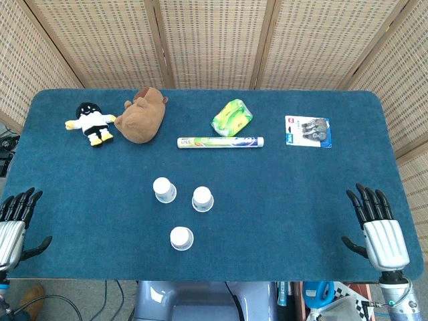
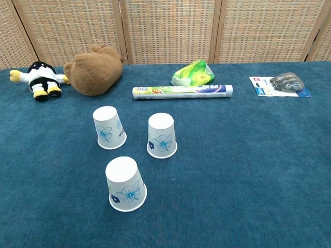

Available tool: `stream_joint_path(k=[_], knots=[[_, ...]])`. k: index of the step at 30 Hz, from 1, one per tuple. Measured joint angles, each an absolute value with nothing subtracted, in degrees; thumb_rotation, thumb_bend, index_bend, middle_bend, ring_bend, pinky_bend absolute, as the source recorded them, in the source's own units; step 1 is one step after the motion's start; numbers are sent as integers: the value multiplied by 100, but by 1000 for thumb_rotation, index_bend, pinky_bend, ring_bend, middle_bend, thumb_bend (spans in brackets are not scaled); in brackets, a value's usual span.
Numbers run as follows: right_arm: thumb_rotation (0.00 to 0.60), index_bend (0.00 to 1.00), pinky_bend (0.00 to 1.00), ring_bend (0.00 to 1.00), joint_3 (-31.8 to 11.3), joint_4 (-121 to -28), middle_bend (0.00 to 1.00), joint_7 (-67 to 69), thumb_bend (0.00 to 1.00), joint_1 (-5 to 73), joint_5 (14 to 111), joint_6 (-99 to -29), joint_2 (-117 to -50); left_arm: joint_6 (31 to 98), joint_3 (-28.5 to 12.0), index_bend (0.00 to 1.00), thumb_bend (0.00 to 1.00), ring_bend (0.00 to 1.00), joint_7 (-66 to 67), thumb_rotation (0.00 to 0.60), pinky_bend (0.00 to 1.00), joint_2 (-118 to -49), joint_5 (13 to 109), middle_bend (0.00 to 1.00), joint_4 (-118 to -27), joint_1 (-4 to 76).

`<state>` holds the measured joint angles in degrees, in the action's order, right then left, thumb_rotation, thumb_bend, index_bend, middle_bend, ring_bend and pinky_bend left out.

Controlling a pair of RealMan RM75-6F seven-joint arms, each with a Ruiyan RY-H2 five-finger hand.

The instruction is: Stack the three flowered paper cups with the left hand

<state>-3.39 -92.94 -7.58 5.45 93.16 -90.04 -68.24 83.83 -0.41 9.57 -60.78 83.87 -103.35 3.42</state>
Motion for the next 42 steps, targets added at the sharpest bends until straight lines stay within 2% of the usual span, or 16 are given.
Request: stream_joint_path(k=[9, 16, 21, 24, 26, 32, 42], knots=[[600, 58, 0, 0, -356, -9311, 0, -737, 0, 546, 9279, -8984, -6813, 8281, -11, 0, 269, 0, 1001, 600, 0, -6090, 8428, 0, -10299, 391], [600, 58, 0, 0, -378, -9314, 0, -726, 0, 550, 9228, -8961, -6806, 7876, -39, 0, 240, 0, 1110, 600, 0, -6084, 8601, 0, -10280, 717], [600, 58, 0, 0, -418, -9340, 0, -649, 0, 560, 9188, -8959, -6779, 7166, -167, 0, 239, 0, 1242, 600, 0, -6086, 8776, 0, -10442, 1300], [600, 59, 0, 0, -434, -9347, 0, -576, 0, 559, 9153, -8954, -6743, 6492, -453, 0, 239, 0, 1526, 600, 0, -6219, 8677, 0, -10591, 1946], [600, 59, 0, 0, -441, -9344, 0, -528, 0, 558, 9133, -8949, -6725, 6027, -678, 0, 242, 0, 1835, 600, 0, -6371, 8392, 0, -10663, 2408], [600, 69, 0, 0, -483, -9333, 0, -386, 0, 555, 9061, -8943, -6667, 5243, -1160, 0, 244, 0, 2701, 600, 0, -6907, 7059, 0, -10716, 3355], [600, 79, 0, 0, -542, -9258, 0, -202, 0, 568, 8921, -8883, -6624, 4780, -1424, 0, 245, 0, 3876, 600, 0, -7942, 4959, 0, -10218, 4740]])
